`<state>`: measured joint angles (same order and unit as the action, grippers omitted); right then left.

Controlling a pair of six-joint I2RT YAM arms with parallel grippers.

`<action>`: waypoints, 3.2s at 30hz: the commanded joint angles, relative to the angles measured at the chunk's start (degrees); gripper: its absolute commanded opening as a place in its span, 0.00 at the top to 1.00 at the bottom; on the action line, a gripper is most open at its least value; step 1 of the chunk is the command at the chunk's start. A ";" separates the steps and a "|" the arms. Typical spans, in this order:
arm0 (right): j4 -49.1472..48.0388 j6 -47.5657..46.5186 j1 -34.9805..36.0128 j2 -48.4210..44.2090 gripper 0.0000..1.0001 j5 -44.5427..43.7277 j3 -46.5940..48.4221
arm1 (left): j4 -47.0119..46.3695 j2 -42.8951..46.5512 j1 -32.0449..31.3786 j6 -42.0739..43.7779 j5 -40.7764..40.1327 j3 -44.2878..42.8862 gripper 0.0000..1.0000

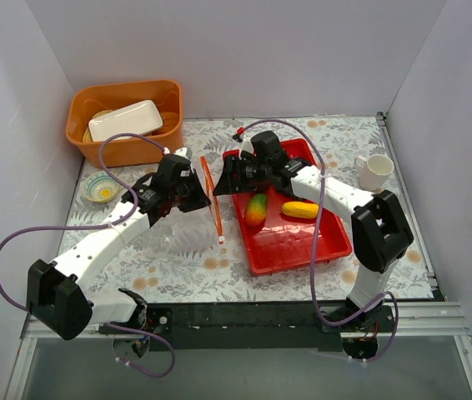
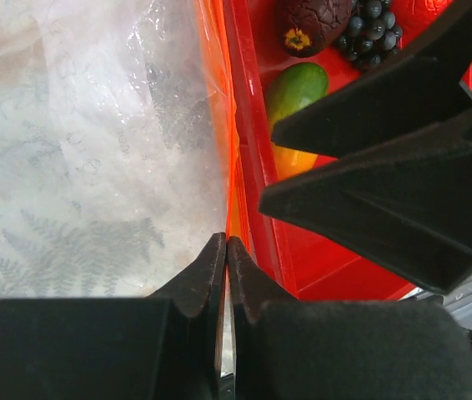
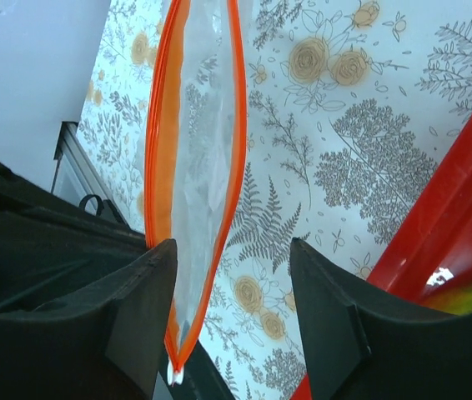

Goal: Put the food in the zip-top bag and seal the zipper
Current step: Open the zipper of the food storage bag at the center of the board.

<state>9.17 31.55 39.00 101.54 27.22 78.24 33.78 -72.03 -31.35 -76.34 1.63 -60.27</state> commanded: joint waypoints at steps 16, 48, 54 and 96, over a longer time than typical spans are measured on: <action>-3.02 1.76 1.34 6.31 0.94 3.02 5.08 | 3.30 3.13 -0.20 -0.66 -3.81 -0.81 1.00; 1.82 8.53 10.92 5.34 0.99 -23.01 7.72 | 26.70 -3.91 -0.11 5.14 -20.46 -20.25 0.70; 0.33 8.53 10.92 4.64 0.99 -19.58 6.85 | 18.00 -2.15 -0.11 3.04 -12.72 -14.44 0.51; 1.82 6.42 10.83 3.58 0.99 -19.75 8.86 | 7.00 -2.85 -4.50 -0.57 -17.71 -2.22 0.59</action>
<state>11.90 38.76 49.84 108.05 7.77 84.66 41.54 -75.02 -34.89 -76.29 -13.30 -63.02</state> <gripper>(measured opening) 0.031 0.417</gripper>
